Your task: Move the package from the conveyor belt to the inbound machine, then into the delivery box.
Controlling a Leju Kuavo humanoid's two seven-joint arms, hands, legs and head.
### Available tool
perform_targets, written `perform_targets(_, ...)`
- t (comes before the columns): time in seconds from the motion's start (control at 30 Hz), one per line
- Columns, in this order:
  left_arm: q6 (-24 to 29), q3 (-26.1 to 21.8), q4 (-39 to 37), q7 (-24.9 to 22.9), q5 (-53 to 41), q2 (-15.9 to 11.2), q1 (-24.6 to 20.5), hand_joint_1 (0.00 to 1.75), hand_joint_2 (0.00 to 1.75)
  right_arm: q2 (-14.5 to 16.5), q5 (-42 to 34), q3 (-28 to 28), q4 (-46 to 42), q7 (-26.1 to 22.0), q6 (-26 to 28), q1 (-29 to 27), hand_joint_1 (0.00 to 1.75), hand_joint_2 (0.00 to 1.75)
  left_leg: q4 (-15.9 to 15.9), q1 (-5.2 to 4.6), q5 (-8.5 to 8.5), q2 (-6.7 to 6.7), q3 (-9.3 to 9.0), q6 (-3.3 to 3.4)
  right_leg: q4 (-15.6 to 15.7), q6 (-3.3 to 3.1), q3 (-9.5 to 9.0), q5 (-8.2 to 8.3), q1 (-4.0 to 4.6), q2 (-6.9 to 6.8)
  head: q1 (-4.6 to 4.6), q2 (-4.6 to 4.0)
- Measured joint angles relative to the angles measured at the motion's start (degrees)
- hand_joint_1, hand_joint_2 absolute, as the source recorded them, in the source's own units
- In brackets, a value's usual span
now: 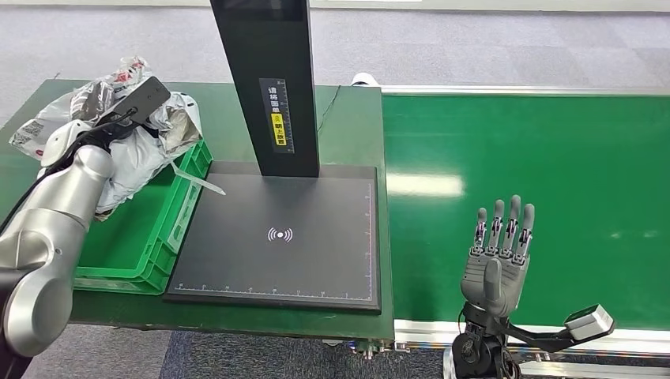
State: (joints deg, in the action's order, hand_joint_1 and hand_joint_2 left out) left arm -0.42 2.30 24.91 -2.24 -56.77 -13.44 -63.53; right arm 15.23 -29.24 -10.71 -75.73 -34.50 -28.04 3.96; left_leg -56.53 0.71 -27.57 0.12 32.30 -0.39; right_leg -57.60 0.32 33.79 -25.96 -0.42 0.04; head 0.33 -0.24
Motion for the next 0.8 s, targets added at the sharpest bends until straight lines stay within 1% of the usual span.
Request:
perform_targets(0.13,-2.0,0.2,-1.8,-0.8,-1.9,-0.1,-0.1,1.75,1.75,0.0,0.0,0.0,0.1,0.2,0.2,0.1,0.0,1.75,0.0,0.02,0.0,0.0,0.01,0.0,0.0,0.0,0.0,0.0,0.01,0.0,0.01,0.0)
perform_targets(0.3,-5.6,1.4,-3.6,-1.2,-5.1,-1.0,0.0,1.75,1.75,0.0,0.0,0.0,0.6,0.3,0.9,0.5,0.0,1.75,0.0,0.02,0.01,0.0,0.04,0.0,0.0,0.0,0.01,0.0,0.01,0.0,0.01,0.0)
perform_targets(0.4,-6.4,2.2,-4.3,-2.2,-6.9,-1.4,0.2,1.75,1.75,0.0,0.0,0.0,0.6,0.5,1.0,0.4,0.0,1.75,0.0,0.01,0.01,-0.01,0.06,0.0,0.0,0.0,0.01,0.0,0.01,-0.01,0.02,0.0)
perform_targets(0.43,-6.4,2.4,-4.5,-2.5,-7.3,-1.6,0.3,1.64,1.75,0.0,0.0,0.0,0.6,0.6,1.0,0.4,0.0,1.75,0.0,0.01,0.01,-0.02,0.06,0.0,0.0,0.0,0.01,0.0,0.01,-0.01,0.02,0.0)
perform_targets(0.53,-6.1,2.7,-5.0,-3.1,-7.8,-1.9,0.7,0.33,1.75,0.0,-0.1,0.0,0.6,0.8,1.1,0.2,0.0,1.75,0.0,0.01,0.0,-0.02,0.07,0.0,0.0,0.0,0.03,0.0,0.01,-0.01,0.01,0.0)
perform_targets(0.57,-6.0,2.7,-5.1,-3.2,-7.9,-2.0,0.8,0.0,1.75,0.0,-0.1,0.0,0.6,0.8,1.1,0.1,0.0,1.75,0.0,0.01,0.0,-0.01,0.07,0.0,0.0,0.0,0.03,0.0,0.01,-0.01,0.01,0.0)
perform_targets(0.7,-4.6,2.7,-5.4,-3.2,-7.9,-2.5,1.0,0.0,1.75,0.0,-0.1,0.0,0.7,0.8,1.2,0.1,0.0,1.75,0.0,0.01,0.01,-0.02,0.07,0.0,0.0,0.0,0.05,0.0,0.01,-0.01,0.01,0.0)
perform_targets(0.8,-3.0,2.4,-5.4,-2.0,-7.9,-2.6,1.1,0.0,1.75,0.0,-0.1,0.0,0.7,0.8,1.2,0.1,0.0,1.75,0.0,0.01,0.01,-0.02,0.07,0.0,0.0,0.0,0.05,0.0,0.01,-0.01,0.01,0.0)
